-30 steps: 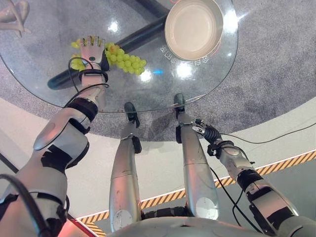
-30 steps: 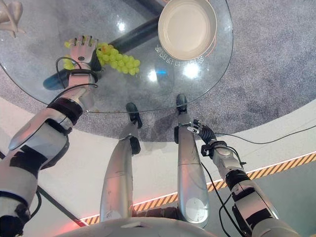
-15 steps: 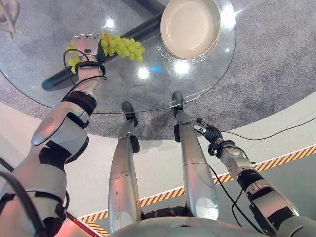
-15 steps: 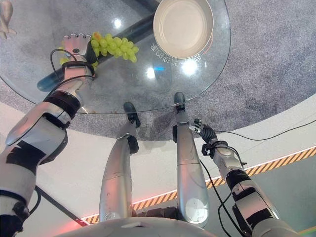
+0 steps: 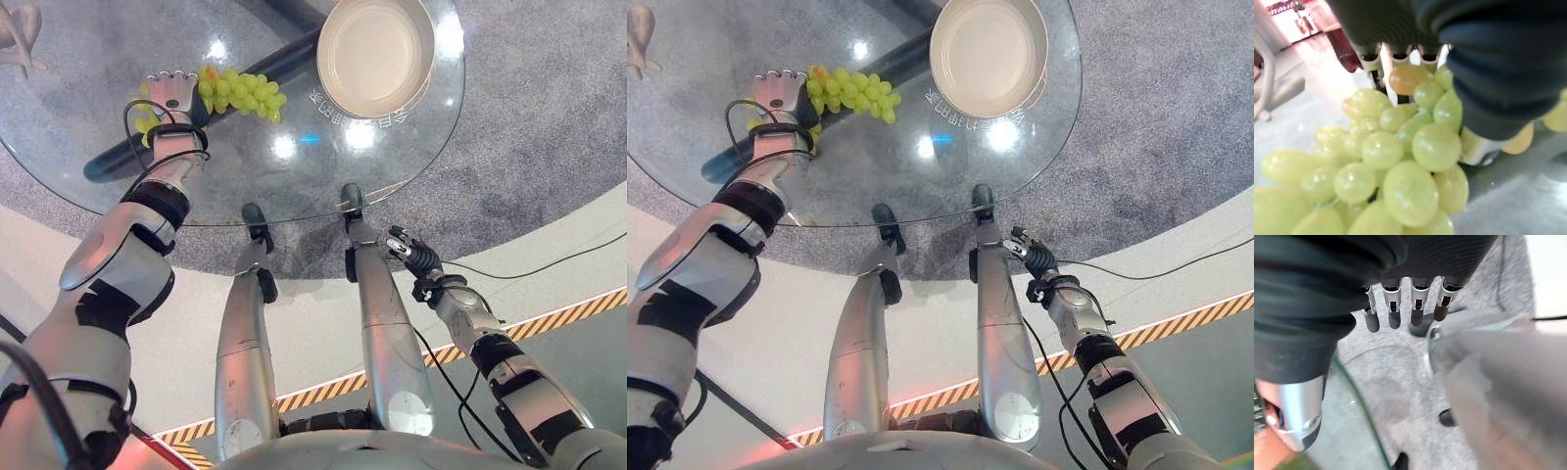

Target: Pick up fruits into the plate

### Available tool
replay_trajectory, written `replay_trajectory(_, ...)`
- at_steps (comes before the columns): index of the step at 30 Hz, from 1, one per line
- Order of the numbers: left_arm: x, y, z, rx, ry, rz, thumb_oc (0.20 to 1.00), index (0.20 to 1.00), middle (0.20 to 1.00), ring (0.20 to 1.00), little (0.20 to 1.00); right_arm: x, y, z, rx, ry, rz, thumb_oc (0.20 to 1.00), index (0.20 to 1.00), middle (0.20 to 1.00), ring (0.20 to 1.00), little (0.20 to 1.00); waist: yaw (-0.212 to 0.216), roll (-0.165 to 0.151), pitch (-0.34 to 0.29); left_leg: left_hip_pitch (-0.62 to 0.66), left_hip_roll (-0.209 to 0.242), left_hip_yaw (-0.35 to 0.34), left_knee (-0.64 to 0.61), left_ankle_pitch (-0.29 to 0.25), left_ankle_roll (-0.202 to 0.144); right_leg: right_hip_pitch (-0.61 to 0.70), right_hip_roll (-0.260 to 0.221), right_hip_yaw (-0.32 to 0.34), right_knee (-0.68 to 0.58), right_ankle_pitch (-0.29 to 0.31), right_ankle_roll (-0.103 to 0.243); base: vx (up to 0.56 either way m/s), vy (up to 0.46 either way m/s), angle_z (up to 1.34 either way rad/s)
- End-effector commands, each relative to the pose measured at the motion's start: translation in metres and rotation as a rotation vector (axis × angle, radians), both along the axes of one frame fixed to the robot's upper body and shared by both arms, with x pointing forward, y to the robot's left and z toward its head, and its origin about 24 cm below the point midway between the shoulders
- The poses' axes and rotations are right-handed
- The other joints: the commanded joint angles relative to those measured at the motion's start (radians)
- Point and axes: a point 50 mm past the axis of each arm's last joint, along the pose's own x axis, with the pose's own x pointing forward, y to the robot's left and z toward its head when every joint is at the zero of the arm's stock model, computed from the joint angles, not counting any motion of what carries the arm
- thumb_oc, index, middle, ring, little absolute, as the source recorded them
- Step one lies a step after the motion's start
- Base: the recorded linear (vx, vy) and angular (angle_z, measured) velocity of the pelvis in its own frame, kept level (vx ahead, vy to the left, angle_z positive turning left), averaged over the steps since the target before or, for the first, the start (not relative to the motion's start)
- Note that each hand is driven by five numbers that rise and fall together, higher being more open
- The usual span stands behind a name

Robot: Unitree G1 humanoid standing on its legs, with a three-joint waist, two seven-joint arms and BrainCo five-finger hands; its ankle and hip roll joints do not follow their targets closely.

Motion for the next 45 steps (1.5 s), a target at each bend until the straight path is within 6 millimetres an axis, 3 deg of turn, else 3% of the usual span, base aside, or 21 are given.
replay_trajectory(1, -0.021, 0.037, -0.064, -0.188, 0.155, 0.101, 0.200, 0.200, 0.200, 0.200, 0.200, -0.023, -0.001, -0.006, 0.062, -0.030, -0.008, 1.000, 1.000, 1.000, 1.000, 1.000, 0.029, -0.034, -0.008, 0.056, -0.115, -0.051, 0.013, -0.059, 0.045, 0.047, 0.134, -0.048, -0.037, 0.053, -0.029, -0.01, -0.041, 0.00)
replay_trajectory(11, -0.032, 0.023, -0.067, -0.550, 0.052, -0.132, 0.200, 0.200, 0.200, 0.200, 0.200, -0.023, 0.011, 0.028, 0.131, -0.178, 0.020, 1.000, 1.000, 1.000, 1.000, 1.000, 0.061, -0.022, -0.008, 0.264, -0.104, -0.064, -0.082, -0.051, 0.042, 0.248, 0.113, -0.074, -0.110, 0.037, -0.020, -0.02, -0.027, 0.02)
replay_trajectory(17, -0.053, 0.001, -0.064, -0.748, 0.057, -0.375, 0.200, 0.200, 0.200, 0.200, 0.200, -0.019, 0.016, 0.052, 0.198, -0.273, 0.039, 1.000, 1.000, 1.000, 1.000, 1.000, 0.108, -0.002, -0.010, 0.503, -0.105, -0.077, -0.207, -0.037, 0.034, 0.487, 0.068, -0.120, -0.213, 0.034, -0.008, -0.02, -0.052, 0.14)
replay_trajectory(24, -0.078, -0.014, -0.069, -0.825, 0.103, -0.535, 0.200, 0.200, 0.200, 0.200, 0.200, -0.027, 0.027, 0.058, 0.300, -0.288, 0.120, 1.000, 1.000, 1.000, 1.000, 1.000, 0.141, 0.020, -0.135, 0.646, -0.096, -0.086, -0.332, -0.011, 0.023, 0.663, 0.040, -0.155, -0.340, 0.038, -0.006, 0.06, -0.031, 0.15)
replay_trajectory(28, -0.098, -0.031, -0.079, -0.837, 0.176, -0.631, 0.200, 0.200, 0.200, 0.200, 0.200, -0.037, 0.040, 0.052, 0.377, -0.230, 0.188, 1.000, 1.000, 1.000, 1.000, 1.000, 0.164, 0.027, -0.233, 0.756, -0.095, -0.095, -0.389, -0.014, 0.021, 0.802, 0.032, -0.179, -0.424, 0.040, -0.004, 0.14, -0.057, 0.27)
replay_trajectory(34, -0.111, -0.049, -0.086, -0.815, 0.275, -0.715, 0.200, 0.200, 0.200, 0.200, 0.200, -0.048, 0.051, 0.040, 0.524, -0.082, 0.206, 1.000, 1.000, 1.000, 1.000, 1.000, 0.190, 0.021, -0.333, 0.850, -0.088, -0.102, -0.426, -0.024, 0.023, 0.912, 0.027, -0.208, -0.474, 0.043, 0.007, 0.12, -0.068, 0.23)
replay_trajectory(42, -0.119, -0.066, -0.085, -0.793, 0.335, -0.794, 0.200, 0.200, 0.200, 0.200, 0.200, -0.051, 0.061, 0.047, 0.570, -0.040, 0.233, 1.000, 1.000, 1.000, 1.000, 1.000, 0.205, 0.010, -0.394, 0.931, -0.079, -0.100, -0.463, -0.032, 0.021, 1.000, 0.029, -0.223, -0.519, 0.048, 0.014, 0.04, -0.051, 0.14)
replay_trajectory(45, -0.122, -0.075, -0.085, -0.773, 0.348, -0.823, 0.200, 0.200, 0.200, 0.200, 0.200, -0.053, 0.073, 0.053, 0.613, -0.040, 0.270, 1.000, 1.000, 1.000, 1.000, 1.000, 0.209, 0.008, -0.412, 0.953, -0.077, -0.098, -0.470, -0.039, 0.020, 1.026, 0.031, -0.226, -0.538, 0.051, 0.015, 0.01, -0.034, 0.02)
